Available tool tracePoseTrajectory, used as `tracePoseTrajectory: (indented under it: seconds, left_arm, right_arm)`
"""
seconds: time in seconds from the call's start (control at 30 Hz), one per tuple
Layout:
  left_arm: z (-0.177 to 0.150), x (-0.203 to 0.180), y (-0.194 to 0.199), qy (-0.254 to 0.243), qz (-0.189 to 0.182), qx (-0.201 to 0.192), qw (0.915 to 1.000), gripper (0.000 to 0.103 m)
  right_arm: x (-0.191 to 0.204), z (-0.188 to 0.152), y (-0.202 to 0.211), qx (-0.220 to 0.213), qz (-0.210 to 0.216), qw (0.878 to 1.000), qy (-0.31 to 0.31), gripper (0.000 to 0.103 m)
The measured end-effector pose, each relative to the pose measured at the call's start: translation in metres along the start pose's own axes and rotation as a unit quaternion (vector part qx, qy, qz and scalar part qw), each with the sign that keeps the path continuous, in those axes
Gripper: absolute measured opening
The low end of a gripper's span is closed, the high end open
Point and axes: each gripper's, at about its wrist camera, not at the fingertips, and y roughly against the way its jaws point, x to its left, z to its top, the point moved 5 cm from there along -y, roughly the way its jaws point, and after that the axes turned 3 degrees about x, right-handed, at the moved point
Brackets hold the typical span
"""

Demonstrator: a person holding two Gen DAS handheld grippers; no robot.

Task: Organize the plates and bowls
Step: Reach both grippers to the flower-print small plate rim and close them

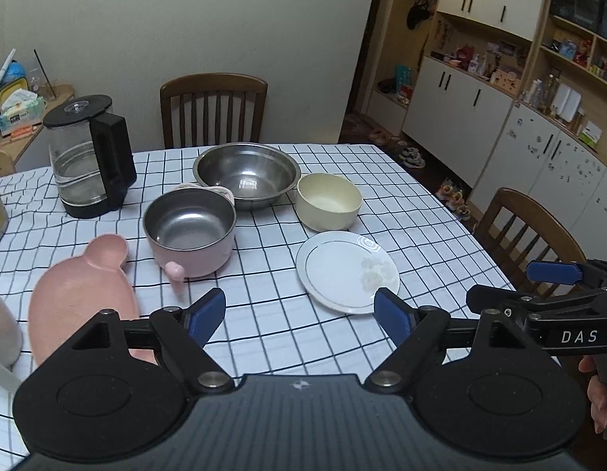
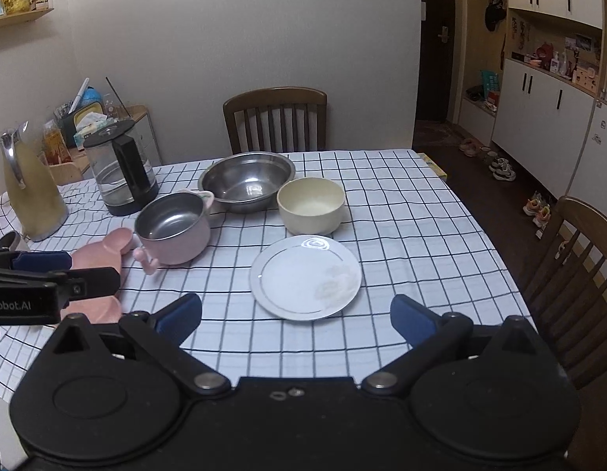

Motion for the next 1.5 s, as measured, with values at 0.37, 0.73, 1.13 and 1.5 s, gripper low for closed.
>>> tracePoseTrajectory:
  seconds: [0.37, 0.73, 1.13, 1.5]
  left_arm:
    - [0.017, -0.031, -0.069, 0.043, 0.023, 0.013, 0.9987, 0.097]
    - [0.029, -0.029, -0.148, 0.055, 0.072, 0.062, 0.9939, 0.097]
    - [0.028, -0.007, -0.223, 0.097, 0.063, 0.138, 0.9837, 0.096]
    - [0.019, 0.000, -0.241, 0.120, 0.040, 0.171, 0.9772, 0.061]
  right_arm:
    - [-0.058, 0.021, -0.051, 0.028, 0.021, 0.999, 0.030, 0.103]
    - [-0.095, 0.036, -0.121, 0.074, 0.022, 0.996, 0.038, 0.103]
    - [-0.109, 0.043, -0.202, 0.135, 0.030, 0.990, 0.028, 0.091]
    - [-0.100, 0.037, -0.231, 0.182, 0.068, 0.981, 0.023, 0.055]
